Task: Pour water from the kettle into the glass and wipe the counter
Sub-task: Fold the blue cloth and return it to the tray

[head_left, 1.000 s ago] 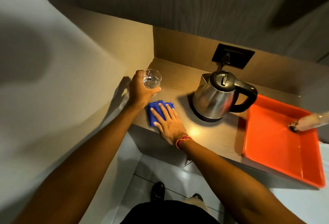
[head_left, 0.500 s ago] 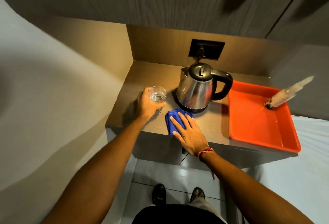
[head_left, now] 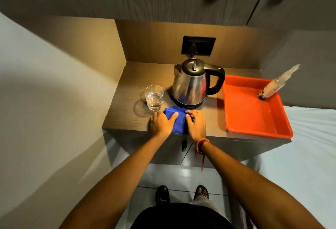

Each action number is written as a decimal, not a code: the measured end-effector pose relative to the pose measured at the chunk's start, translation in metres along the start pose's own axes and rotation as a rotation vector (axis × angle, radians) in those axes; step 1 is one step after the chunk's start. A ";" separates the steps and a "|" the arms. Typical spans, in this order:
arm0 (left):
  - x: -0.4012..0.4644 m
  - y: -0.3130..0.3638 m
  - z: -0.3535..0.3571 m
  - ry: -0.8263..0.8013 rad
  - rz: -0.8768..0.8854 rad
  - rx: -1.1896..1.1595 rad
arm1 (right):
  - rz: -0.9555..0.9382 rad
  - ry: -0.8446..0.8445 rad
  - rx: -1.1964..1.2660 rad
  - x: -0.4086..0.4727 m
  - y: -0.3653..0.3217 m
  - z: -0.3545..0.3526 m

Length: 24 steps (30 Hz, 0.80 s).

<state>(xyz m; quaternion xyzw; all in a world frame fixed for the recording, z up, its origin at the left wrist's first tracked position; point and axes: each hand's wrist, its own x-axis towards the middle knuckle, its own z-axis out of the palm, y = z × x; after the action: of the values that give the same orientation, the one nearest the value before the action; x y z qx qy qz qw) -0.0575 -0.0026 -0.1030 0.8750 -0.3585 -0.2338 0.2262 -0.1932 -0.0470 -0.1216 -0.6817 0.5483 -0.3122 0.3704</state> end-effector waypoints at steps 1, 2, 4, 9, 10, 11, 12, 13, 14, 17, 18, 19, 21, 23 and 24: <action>-0.002 0.009 0.002 -0.027 -0.011 -0.030 | 0.086 0.020 0.080 0.003 -0.004 -0.001; -0.004 0.020 0.004 -0.044 -0.021 -0.060 | 0.167 0.031 0.153 0.006 -0.007 -0.005; -0.008 0.037 0.006 -0.068 0.012 -0.144 | 0.287 0.018 0.284 0.013 -0.012 -0.015; -0.022 0.090 0.004 -0.111 0.241 -0.552 | 0.455 -0.090 0.635 0.025 -0.025 -0.064; -0.024 0.104 0.005 -0.132 0.259 -0.622 | 0.465 -0.096 0.756 0.030 -0.026 -0.079; -0.026 0.116 0.006 -0.160 0.264 -0.691 | 0.460 -0.081 0.840 0.036 -0.025 -0.095; -0.028 0.130 0.009 -0.197 0.257 -0.747 | 0.443 -0.061 0.864 0.041 -0.022 -0.115; -0.028 0.139 0.012 -0.225 0.238 -0.777 | 0.420 -0.046 0.867 0.044 -0.018 -0.132; -0.028 0.150 0.018 -0.256 0.225 -0.781 | 0.397 -0.055 0.854 0.044 -0.012 -0.151; -0.029 0.180 0.044 -0.357 0.187 -0.683 | 0.352 0.003 0.757 0.046 0.018 -0.202; -0.030 0.187 0.053 -0.380 0.178 -0.626 | 0.378 0.065 0.674 0.046 0.029 -0.211; -0.033 0.193 0.060 -0.396 0.180 -0.547 | 0.406 0.102 0.588 0.047 0.036 -0.217; -0.037 0.201 0.075 -0.409 0.232 -0.354 | 0.461 0.158 0.407 0.048 0.046 -0.221; -0.040 0.205 0.088 -0.383 0.347 -0.116 | 0.506 0.156 0.199 0.051 0.059 -0.218; -0.042 0.205 0.094 -0.361 0.426 0.012 | 0.516 0.117 0.080 0.052 0.062 -0.216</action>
<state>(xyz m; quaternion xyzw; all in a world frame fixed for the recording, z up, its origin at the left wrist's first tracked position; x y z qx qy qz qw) -0.2444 -0.1248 -0.0508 0.7253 -0.5703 -0.3310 0.1977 -0.3947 -0.1412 -0.0587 -0.4850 0.7118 -0.2677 0.4319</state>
